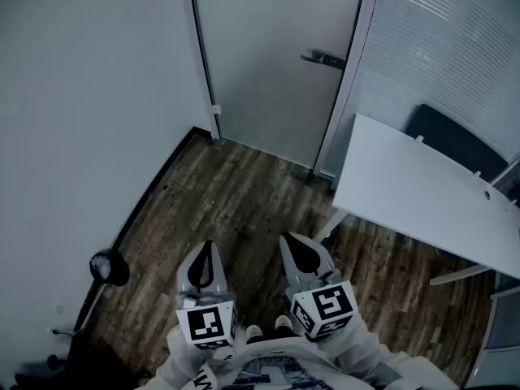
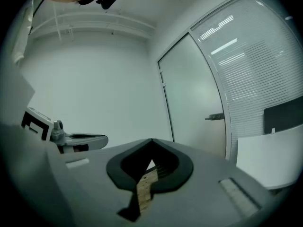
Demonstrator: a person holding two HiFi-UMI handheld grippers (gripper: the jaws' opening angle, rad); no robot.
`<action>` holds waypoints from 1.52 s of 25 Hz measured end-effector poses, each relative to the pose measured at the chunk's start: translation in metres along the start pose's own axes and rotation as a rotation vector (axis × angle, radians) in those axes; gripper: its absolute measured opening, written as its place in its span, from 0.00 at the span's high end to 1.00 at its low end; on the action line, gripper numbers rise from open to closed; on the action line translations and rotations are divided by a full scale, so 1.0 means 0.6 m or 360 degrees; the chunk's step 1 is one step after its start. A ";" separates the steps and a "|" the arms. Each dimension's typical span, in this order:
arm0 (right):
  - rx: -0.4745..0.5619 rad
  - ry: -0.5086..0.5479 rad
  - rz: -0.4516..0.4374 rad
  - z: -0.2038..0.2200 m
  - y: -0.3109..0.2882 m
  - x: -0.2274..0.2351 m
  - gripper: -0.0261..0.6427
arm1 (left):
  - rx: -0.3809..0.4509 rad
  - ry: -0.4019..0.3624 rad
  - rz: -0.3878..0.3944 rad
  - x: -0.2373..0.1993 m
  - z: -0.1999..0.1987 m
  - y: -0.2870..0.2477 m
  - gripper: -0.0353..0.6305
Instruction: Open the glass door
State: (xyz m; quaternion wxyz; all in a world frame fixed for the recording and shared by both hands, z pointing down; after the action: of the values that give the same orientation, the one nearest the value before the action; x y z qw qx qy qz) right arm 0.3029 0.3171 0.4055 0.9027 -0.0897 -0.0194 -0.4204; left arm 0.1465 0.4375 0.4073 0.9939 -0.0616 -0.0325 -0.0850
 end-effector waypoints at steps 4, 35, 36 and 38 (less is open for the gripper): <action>-0.0018 -0.0021 -0.0010 0.007 0.010 0.023 0.96 | -0.0004 0.0008 -0.0010 0.023 -0.005 -0.004 0.94; -0.0074 -0.0114 0.0091 0.016 -0.145 0.114 0.95 | -0.0016 0.0052 -0.0021 -0.045 0.011 -0.161 0.94; -0.0079 -0.0107 0.0089 0.014 -0.163 0.103 0.95 | -0.0021 0.0061 -0.0029 -0.065 0.013 -0.167 0.94; -0.0086 -0.0086 0.0080 0.009 -0.198 0.079 0.95 | -0.0027 0.0075 -0.0047 -0.108 0.020 -0.180 0.94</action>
State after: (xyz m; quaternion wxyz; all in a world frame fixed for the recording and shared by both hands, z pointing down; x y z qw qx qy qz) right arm 0.2429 0.2072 0.4332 0.9094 -0.1257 -0.0302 -0.3954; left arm 0.0636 0.3444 0.4271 0.9925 -0.0674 -0.0092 -0.1014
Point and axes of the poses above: the fingertips, and each gripper's own axes: y backward along the fingers, x to its right, z out of its underside, the point moved 7 cm from there along y, backward along the fingers, and after that the axes turned 13 degrees about z, right-handed, at the moved point
